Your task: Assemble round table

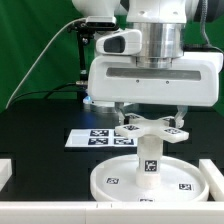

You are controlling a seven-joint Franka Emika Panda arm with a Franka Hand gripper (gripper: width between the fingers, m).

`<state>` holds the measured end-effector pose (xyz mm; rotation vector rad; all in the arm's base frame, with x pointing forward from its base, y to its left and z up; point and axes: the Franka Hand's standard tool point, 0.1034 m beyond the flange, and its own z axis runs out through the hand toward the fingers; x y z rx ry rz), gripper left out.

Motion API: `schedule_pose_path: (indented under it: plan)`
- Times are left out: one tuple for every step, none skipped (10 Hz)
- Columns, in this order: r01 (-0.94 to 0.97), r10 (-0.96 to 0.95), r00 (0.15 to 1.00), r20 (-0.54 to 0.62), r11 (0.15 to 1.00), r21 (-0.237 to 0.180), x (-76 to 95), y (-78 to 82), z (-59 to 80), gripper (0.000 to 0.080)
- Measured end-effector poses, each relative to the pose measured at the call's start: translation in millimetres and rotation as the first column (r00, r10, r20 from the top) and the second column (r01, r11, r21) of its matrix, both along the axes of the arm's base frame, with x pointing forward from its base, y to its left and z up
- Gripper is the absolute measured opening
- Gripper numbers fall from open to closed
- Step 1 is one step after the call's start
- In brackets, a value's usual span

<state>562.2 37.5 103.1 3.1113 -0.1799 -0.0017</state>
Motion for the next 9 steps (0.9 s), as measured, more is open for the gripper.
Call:
schedule_pose_path:
  plan:
    - [0.0,0.0,1.0,0.0,1.0,0.0,0.0,-0.1,-0.1,0.0522]
    - [0.016,-0.016,1.0,0.001,1.0,0.001,0.2,0.0,0.2,0.0438]
    - [0.031,-0.031,1.0,0.001,1.0,0.0,0.2,-0.1,0.0,0.0438]
    - [0.032,-0.032,0.999,0.001,0.999,0.0,0.1,-0.1,0.0,0.0438]
    - [0.113,-0.113,0.994,0.003,0.994,0.001,0.1,0.1,-0.1,0.0438]
    - [0.247,-0.247,0.969,0.027,0.969,0.006,1.4,-0.6,-0.7,0.0438]
    - [0.39,-0.39,0.92,0.04,0.921,0.017,0.9,-1.1,-0.9,0.0438]
    - [0.526,-0.527,0.849,0.038,0.85,0.028,0.8,-0.6,-0.9,0.0438]
    - [0.638,-0.639,0.769,0.033,0.769,0.038,0.7,1.5,-1.1,0.0438]
